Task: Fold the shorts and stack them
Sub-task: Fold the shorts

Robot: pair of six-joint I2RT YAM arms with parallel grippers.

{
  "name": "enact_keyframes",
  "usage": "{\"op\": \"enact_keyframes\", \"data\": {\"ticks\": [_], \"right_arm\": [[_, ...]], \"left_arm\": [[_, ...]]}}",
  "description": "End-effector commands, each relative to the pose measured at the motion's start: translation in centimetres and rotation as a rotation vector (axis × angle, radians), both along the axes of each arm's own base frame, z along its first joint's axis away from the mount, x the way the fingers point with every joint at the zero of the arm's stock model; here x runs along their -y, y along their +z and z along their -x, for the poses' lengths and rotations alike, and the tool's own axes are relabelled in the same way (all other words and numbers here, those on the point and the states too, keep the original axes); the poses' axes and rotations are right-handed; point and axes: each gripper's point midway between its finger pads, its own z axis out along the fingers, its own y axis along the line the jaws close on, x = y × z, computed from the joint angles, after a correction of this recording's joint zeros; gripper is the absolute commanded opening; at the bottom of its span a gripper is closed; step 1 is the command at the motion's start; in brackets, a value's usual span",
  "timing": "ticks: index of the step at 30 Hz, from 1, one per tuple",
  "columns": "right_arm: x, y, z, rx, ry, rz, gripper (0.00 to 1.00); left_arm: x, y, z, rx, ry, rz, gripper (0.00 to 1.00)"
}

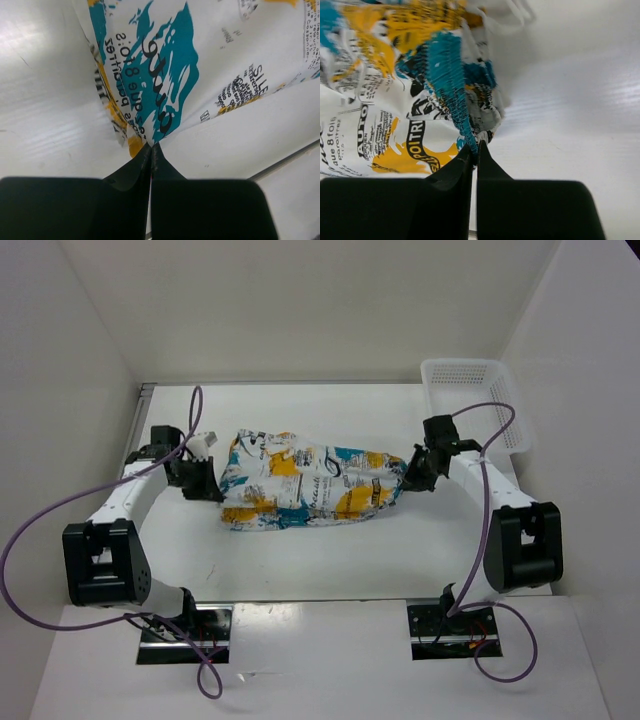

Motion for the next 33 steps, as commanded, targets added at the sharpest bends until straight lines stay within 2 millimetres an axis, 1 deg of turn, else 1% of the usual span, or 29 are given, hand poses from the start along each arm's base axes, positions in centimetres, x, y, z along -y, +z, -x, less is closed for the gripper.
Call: {"op": "enact_keyframes", "data": {"ticks": [1,2,3,4,5,6,7,8,9,10,11,12,13,14,15,16,17,18,19,20,21,23,24,25,28,29,30,31,33], "right_arm": [[0.5,-2.1,1.0,-0.054,-0.026,0.011,0.0],[0.5,-2.9,1.4,-0.08,-0.026,0.014,0.03],[0.5,-3.3,1.4,-0.094,-0.034,0.012,0.22],[0.5,-3.3,1.4,-0.094,-0.034,0.012,0.34],[0.5,-2.5,0.7,-0.066,-0.023,0.014,0.56],[0.7,-2.1,0.1,-0.047,-0.022,0.029,0.66],[1.1,-1.4,0.1,-0.042,-0.032,0.048,0.72],[1.2,-0.2,-0.9,-0.009,-0.029,0.061,0.74],[1.5,0.3,-1.3,0.005,-0.027,0.078,0.74],[1.6,1.6,-2.0,0.038,-0.035,0.085,0.74],[1.8,1.9,-2.2,0.05,-0.03,0.096,0.74],[2.0,1.9,-2.3,0.051,-0.035,0.106,0.78],[2.0,1.5,-2.5,0.042,-0.021,0.114,0.81],[2.0,1.2,-2.9,0.047,-0.011,0.12,0.83],[1.6,0.6,-3.0,0.037,0.011,0.101,0.84],[1.2,-0.9,-3.2,0.003,0.031,0.092,0.84],[0.8,-1.5,-3.7,0.005,0.041,0.073,0.84],[-0.1,-2.1,-3.8,-0.01,0.064,0.031,0.84],[-0.4,-3.3,-3.9,-0.031,0.088,0.018,0.84],[-0.7,-3.5,-4.7,-0.005,0.103,0.007,0.84],[-1.3,-3.8,-4.8,-0.006,0.128,-0.022,0.81],[-1.8,-4.5,-4.8,-0.005,0.161,-0.038,0.77],[-2.3,-4.8,-4.9,0.0,0.175,-0.065,0.77],[-2.2,-5.1,-4.7,0.001,0.183,-0.062,0.75],[-2.9,-5.9,-4.5,-0.008,0.21,-0.074,0.75],[-2.8,-6.8,-4.2,-0.027,0.209,-0.073,0.75],[-3.0,-7.1,-4.3,-0.03,0.203,-0.067,0.74],[-3.0,-7.8,-3.8,-0.051,0.203,-0.066,0.7],[-3.6,-8.6,-3.7,-0.061,0.196,-0.066,0.65]], "left_arm": [[0.0,-1.8,1.0,-0.036,-0.001,0.004,0.01],[0.0,-1.7,0.8,-0.027,-0.001,0.003,0.04],[0.0,-2.0,0.8,-0.039,-0.001,0.005,0.29],[0.0,-2.0,0.8,-0.039,-0.001,0.005,0.5],[0.2,-2.0,0.8,-0.038,-0.005,0.014,0.61],[0.1,-1.5,0.4,-0.033,-0.005,0.014,0.7],[0.1,-1.2,0.0,-0.021,-0.005,0.013,0.75],[0.1,-0.5,-0.2,-0.004,-0.005,0.011,0.78],[0.0,0.4,-0.5,0.014,-0.005,0.009,0.81],[-0.1,1.6,-1.5,0.052,-0.005,0.005,0.82],[-0.1,2.7,-2.0,0.087,-0.005,0.001,0.82],[-0.2,3.4,-2.3,0.111,-0.006,-0.002,0.82],[-0.2,3.8,-2.6,0.122,-0.006,-0.003,0.8],[0.7,4.7,-3.4,0.171,-0.036,0.017,0.71],[1.2,4.6,-3.7,0.177,-0.053,0.025,0.67],[1.8,4.8,-4.1,0.191,-0.073,0.033,0.64],[3.2,4.4,-4.6,0.201,-0.116,0.048,0.64],[4.0,4.5,-5.1,0.216,-0.138,0.049,0.64],[4.6,4.5,-5.8,0.242,-0.156,0.042,0.64],[5.5,3.6,-5.9,0.229,-0.18,0.038,0.64],[5.9,3.4,-6.2,0.234,-0.189,0.039,0.64],[6.3,2.5,-6.7,0.247,-0.201,0.04,0.63],[6.3,1.8,-6.8,0.24,-0.201,0.04,0.63],[6.4,1.7,-7.3,0.253,-0.202,0.04,0.63],[6.3,-1.5,-7.4,0.192,-0.195,0.016,0.6],[6.3,-2.0,-7.6,0.187,-0.195,0.016,0.6],[6.0,-2.9,-7.9,0.176,-0.184,-0.002,0.6],[6.2,-3.7,-7.7,0.164,-0.189,-0.01,0.6],[5.9,-4.3,-8.2,0.165,-0.181,-0.024,0.59]]}}
